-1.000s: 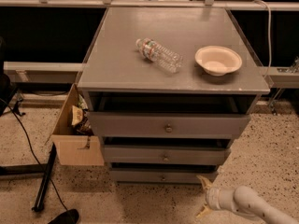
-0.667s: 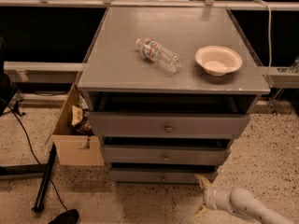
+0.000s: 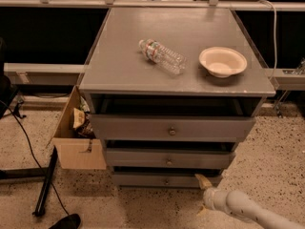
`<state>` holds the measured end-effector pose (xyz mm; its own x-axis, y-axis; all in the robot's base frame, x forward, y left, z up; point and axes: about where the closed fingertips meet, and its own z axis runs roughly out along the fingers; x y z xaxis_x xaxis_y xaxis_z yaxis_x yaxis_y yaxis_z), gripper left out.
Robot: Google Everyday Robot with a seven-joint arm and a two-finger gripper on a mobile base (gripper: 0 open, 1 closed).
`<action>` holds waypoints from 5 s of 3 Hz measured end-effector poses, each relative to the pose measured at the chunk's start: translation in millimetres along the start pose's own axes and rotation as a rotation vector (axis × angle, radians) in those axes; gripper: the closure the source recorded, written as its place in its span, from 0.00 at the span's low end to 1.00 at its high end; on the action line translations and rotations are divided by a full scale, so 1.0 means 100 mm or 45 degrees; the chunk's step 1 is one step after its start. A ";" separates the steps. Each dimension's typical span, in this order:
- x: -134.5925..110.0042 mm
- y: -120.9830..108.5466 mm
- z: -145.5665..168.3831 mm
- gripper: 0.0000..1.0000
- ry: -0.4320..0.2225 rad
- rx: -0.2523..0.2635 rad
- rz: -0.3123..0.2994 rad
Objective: Open bottom drawer
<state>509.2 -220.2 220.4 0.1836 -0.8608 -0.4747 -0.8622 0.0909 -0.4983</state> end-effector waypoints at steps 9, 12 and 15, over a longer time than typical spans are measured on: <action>0.64 -0.40 0.76 0.00 0.235 -0.224 0.489; 0.62 -0.30 0.80 0.00 0.283 -0.317 0.524; 0.68 -0.16 0.69 0.00 0.291 -0.418 0.657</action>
Offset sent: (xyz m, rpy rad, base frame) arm 0.0569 -0.0035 -0.0227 -0.0666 0.0783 -0.1081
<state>568.3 -245.5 146.4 -0.3668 -0.8355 -0.4092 -0.9186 0.3948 0.0173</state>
